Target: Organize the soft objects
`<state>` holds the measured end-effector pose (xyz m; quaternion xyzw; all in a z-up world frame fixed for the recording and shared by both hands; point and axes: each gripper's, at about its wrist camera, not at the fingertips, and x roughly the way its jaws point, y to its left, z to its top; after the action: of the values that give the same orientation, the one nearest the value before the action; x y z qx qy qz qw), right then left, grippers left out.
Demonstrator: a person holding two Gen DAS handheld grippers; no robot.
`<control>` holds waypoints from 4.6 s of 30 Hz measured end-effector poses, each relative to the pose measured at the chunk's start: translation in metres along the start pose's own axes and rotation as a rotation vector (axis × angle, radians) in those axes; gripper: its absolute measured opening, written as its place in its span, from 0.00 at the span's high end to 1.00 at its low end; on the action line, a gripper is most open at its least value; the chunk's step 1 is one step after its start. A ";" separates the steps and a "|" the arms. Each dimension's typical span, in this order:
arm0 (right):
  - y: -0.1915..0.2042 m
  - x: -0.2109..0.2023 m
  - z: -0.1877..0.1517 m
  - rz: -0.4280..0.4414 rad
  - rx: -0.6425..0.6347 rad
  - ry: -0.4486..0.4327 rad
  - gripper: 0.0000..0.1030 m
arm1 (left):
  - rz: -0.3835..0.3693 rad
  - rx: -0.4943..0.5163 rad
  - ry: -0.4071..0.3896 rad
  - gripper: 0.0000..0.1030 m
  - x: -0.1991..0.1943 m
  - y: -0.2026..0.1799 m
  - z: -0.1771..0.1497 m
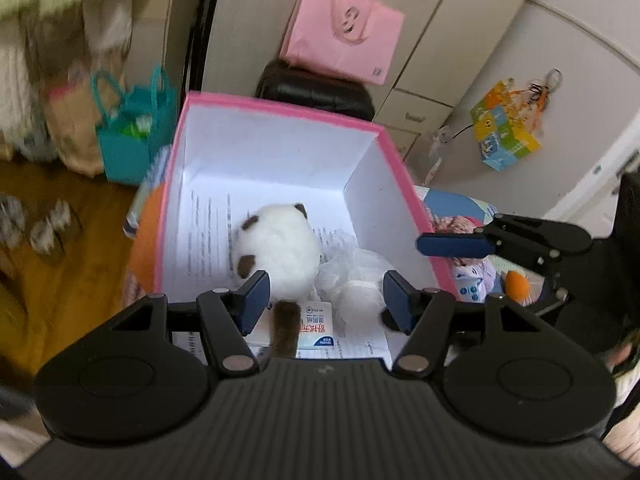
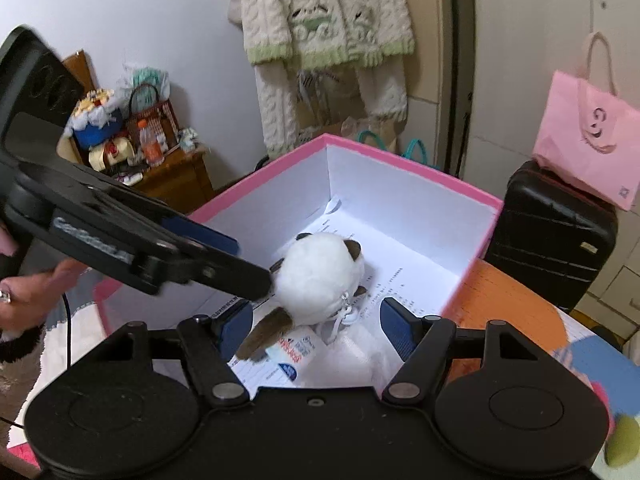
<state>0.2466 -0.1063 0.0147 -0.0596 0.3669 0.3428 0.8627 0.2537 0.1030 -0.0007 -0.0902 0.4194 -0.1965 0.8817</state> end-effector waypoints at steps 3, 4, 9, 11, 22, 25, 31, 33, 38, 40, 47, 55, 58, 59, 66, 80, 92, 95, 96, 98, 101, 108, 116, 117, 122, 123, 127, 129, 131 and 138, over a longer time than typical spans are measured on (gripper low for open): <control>0.003 -0.022 -0.008 -0.014 0.003 -0.032 0.27 | 0.020 0.070 -0.038 0.40 -0.021 -0.016 -0.007; 0.005 -0.030 -0.011 -0.024 0.003 -0.041 0.27 | 0.021 0.088 -0.042 0.40 -0.026 -0.021 -0.009; 0.016 -0.062 -0.022 -0.084 -0.010 -0.064 0.27 | -0.005 0.178 -0.038 0.38 -0.050 -0.049 -0.021; 0.021 -0.076 -0.026 -0.108 -0.024 -0.070 0.27 | -0.028 0.204 -0.038 0.36 -0.058 -0.057 -0.028; 0.038 -0.141 -0.078 -0.274 -0.043 -0.087 0.27 | -0.122 0.359 0.000 0.36 -0.066 -0.110 -0.068; 0.044 -0.153 -0.094 -0.283 -0.061 -0.112 0.27 | -0.146 0.394 -0.005 0.36 -0.059 -0.120 -0.081; 0.049 -0.158 -0.120 -0.316 -0.083 -0.116 0.27 | -0.178 0.397 -0.023 0.36 -0.043 -0.136 -0.102; 0.048 -0.158 -0.128 -0.321 -0.075 -0.117 0.27 | -0.166 0.401 -0.033 0.37 -0.038 -0.142 -0.107; 0.037 -0.146 -0.149 -0.302 -0.038 -0.118 0.27 | -0.136 0.435 -0.067 0.38 -0.026 -0.157 -0.116; 0.034 -0.137 -0.157 -0.296 -0.033 -0.112 0.27 | -0.110 0.433 -0.097 0.39 -0.021 -0.162 -0.120; 0.023 -0.110 -0.180 -0.293 -0.030 -0.108 0.28 | -0.091 0.413 -0.146 0.39 0.003 -0.177 -0.123; 0.005 -0.082 -0.189 -0.248 0.006 -0.180 0.30 | -0.106 0.398 -0.177 0.40 0.038 -0.191 -0.133; 0.002 -0.072 -0.197 -0.290 0.003 -0.229 0.30 | -0.086 0.354 -0.175 0.42 0.054 -0.190 -0.132; 0.000 -0.069 -0.200 -0.283 0.015 -0.238 0.30 | -0.071 0.344 -0.184 0.42 0.058 -0.190 -0.132; -0.010 -0.046 -0.198 -0.250 0.071 -0.227 0.30 | -0.071 0.247 -0.176 0.45 0.077 -0.186 -0.131; -0.024 -0.039 -0.205 -0.193 0.244 -0.245 0.65 | -0.114 0.111 -0.110 0.45 0.093 -0.172 -0.132; -0.019 -0.077 -0.227 -0.263 0.296 -0.150 0.69 | -0.151 0.083 -0.062 0.39 0.095 -0.171 -0.142; -0.021 -0.082 -0.231 -0.310 0.281 -0.137 0.68 | -0.135 0.085 -0.087 0.28 0.094 -0.173 -0.142; -0.021 -0.083 -0.232 -0.320 0.273 -0.139 0.68 | -0.123 0.089 -0.092 0.27 0.094 -0.174 -0.142; -0.018 -0.085 -0.235 -0.334 0.235 -0.147 0.62 | -0.107 0.098 -0.093 0.27 0.095 -0.175 -0.142; -0.015 -0.086 -0.236 -0.329 0.178 -0.149 0.49 | -0.101 0.105 -0.075 0.26 0.101 -0.174 -0.141; -0.005 -0.069 -0.229 -0.379 0.022 -0.127 0.36 | -0.069 0.114 -0.093 0.28 0.113 -0.174 -0.144; -0.015 -0.055 -0.221 -0.264 0.051 -0.169 0.30 | -0.105 0.156 -0.039 0.46 0.116 -0.177 -0.143; -0.015 -0.054 -0.222 -0.266 0.052 -0.178 0.30 | -0.100 0.166 -0.037 0.46 0.117 -0.178 -0.143; -0.005 -0.051 -0.227 -0.301 0.061 -0.210 0.30 | -0.101 0.189 -0.024 0.48 0.114 -0.182 -0.145; -0.004 -0.051 -0.228 -0.303 0.066 -0.217 0.30 | -0.100 0.192 -0.021 0.48 0.114 -0.182 -0.144; 0.001 -0.051 -0.233 -0.315 0.071 -0.243 0.30 | -0.098 0.210 -0.004 0.48 0.111 -0.183 -0.144; 0.002 -0.053 -0.235 -0.310 0.078 -0.252 0.29 | -0.094 0.241 0.010 0.48 0.109 -0.186 -0.144; 0.002 -0.053 -0.236 -0.305 0.070 -0.250 0.27 | -0.112 0.264 0.038 0.48 0.107 -0.188 -0.142; 0.004 -0.060 -0.233 -0.314 0.093 -0.244 0.34 | -0.127 0.345 0.096 0.47 0.093 -0.200 -0.140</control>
<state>0.0758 -0.2184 -0.1133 -0.0341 0.2613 0.1911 0.9455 0.1438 -0.1166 -0.0901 0.0457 0.4147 -0.3249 0.8488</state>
